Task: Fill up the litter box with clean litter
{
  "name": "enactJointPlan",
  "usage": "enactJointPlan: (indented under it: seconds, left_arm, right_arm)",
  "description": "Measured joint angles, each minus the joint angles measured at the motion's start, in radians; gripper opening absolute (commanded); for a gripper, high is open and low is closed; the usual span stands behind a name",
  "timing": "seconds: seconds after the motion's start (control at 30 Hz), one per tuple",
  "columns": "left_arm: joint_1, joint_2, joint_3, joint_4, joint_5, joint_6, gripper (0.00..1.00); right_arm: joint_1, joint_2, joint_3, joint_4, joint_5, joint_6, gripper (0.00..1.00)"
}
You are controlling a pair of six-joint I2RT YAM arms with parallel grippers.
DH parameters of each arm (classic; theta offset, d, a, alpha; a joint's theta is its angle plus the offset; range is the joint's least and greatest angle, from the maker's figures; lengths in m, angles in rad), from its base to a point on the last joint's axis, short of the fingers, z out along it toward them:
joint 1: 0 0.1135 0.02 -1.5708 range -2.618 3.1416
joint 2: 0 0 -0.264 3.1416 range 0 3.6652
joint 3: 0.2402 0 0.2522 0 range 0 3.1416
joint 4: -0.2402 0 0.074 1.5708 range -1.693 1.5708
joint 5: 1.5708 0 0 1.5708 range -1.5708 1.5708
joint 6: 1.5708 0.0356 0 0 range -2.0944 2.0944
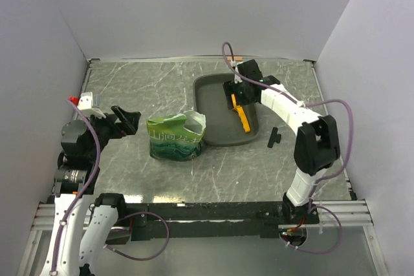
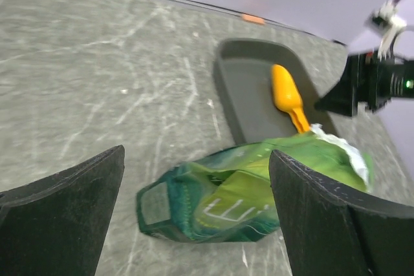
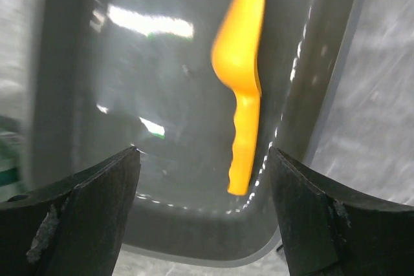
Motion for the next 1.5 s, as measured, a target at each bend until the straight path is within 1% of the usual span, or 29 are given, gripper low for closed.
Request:
enactJointPlan:
  seconds: [0.17,0.47,0.67,0.77,0.87,0.9,0.97,1.0,1.03,1.07,1.13,1.17,1.23,1.27,1.37,1.5]
  left_arm:
    - [0.000,0.001,0.000,-0.050,-0.067,0.001,0.97]
    - [0.000,-0.023,-0.019,-0.072,-0.068,-0.004,0.97]
    - [0.000,-0.020,-0.029,-0.071,-0.065,-0.018,0.97]
    - [0.000,-0.018,-0.029,-0.071,-0.065,-0.018,0.97]
    - [0.000,-0.014,-0.029,-0.071,-0.065,-0.018,0.97]
    - [0.000,-0.014,-0.029,-0.071,-0.065,-0.018,0.97]
    - [0.000,-0.014,-0.029,-0.071,-0.066,-0.018,0.97]
    - [0.000,-0.014,-0.029,-0.071,-0.066,-0.018,0.97]
    - [0.000,-0.014,-0.029,-0.071,-0.066,-0.018,0.97]
    - [0.000,-0.014,-0.029,-0.071,-0.066,-0.018,0.97]
    - [0.000,-0.015,-0.029,-0.071,-0.066,-0.018,0.97]
    - [0.000,-0.016,-0.029,-0.071,-0.066,-0.018,0.97]
    - [0.000,-0.015,-0.029,-0.071,-0.070,-0.018,0.97]
    - [0.000,-0.015,-0.029,-0.071,-0.071,-0.018,0.97]
    - [0.000,-0.013,-0.021,-0.080,-0.073,-0.018,0.97]
    - [0.000,0.007,0.045,-0.108,-0.072,-0.035,0.97]
  right_arm:
    - [0.001,0.090,0.012,-0.037,0.026,0.040,0.82]
    - [-0.007,0.192,0.024,-0.052,0.045,0.070,0.81]
    - [-0.033,0.237,0.024,-0.051,0.052,0.081,0.80]
    - [-0.044,0.263,0.024,-0.052,0.042,0.081,0.78]
    - [-0.050,0.287,0.024,-0.053,0.035,0.081,0.70]
    - [-0.051,0.295,0.024,-0.053,0.035,0.080,0.64]
    - [-0.051,0.308,0.024,-0.058,0.036,0.079,0.57]
    - [-0.051,0.314,0.024,-0.061,0.037,0.080,0.48]
    - [-0.051,0.316,0.024,-0.061,0.040,0.078,0.44]
    - [-0.052,0.315,0.024,-0.061,0.040,0.078,0.34]
    - [-0.052,0.315,0.023,-0.061,0.042,0.078,0.23]
    - [-0.052,0.315,0.023,-0.062,0.044,0.080,0.13]
    - [-0.052,0.313,0.018,-0.057,0.045,0.085,0.01]
    - [-0.052,0.312,0.017,-0.055,0.047,0.085,0.00]
    - [-0.052,0.301,0.005,-0.047,0.072,0.084,0.00]
    - [-0.032,0.240,-0.024,-0.058,0.156,0.068,0.00]
